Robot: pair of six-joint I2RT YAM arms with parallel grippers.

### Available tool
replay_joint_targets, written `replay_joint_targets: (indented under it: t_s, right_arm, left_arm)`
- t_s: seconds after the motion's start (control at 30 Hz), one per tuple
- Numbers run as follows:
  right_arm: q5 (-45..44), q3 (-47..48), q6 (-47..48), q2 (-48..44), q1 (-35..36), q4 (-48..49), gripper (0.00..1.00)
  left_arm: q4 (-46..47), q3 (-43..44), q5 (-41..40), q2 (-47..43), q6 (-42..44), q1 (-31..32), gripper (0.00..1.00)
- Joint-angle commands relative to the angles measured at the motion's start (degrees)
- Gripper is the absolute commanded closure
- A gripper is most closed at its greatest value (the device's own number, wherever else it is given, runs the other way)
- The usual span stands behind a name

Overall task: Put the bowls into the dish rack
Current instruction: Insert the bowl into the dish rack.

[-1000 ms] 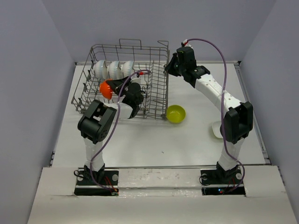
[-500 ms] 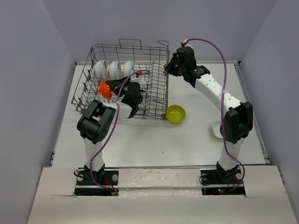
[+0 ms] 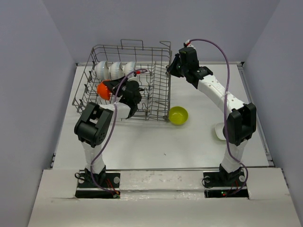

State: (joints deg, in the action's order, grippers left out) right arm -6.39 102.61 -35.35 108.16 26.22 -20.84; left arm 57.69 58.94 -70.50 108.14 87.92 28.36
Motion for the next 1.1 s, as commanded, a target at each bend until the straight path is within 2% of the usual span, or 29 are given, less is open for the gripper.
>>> replay_joint_targets:
  t_s: [0.0, 1.07]
  right_arm:
    - [0.0, 0.7, 4.0, 1.9, -0.7, -4.3, 0.99]
    - [0.0, 0.8, 4.2, 2.1, -0.7, -4.3, 0.99]
  left_arm:
    - [0.3, 0.9, -0.3, -3.8, -1.5, -0.5, 1.0]
    - [-2.0, 1.2, -0.6, 3.1, -3.8, 1.0, 1.0]
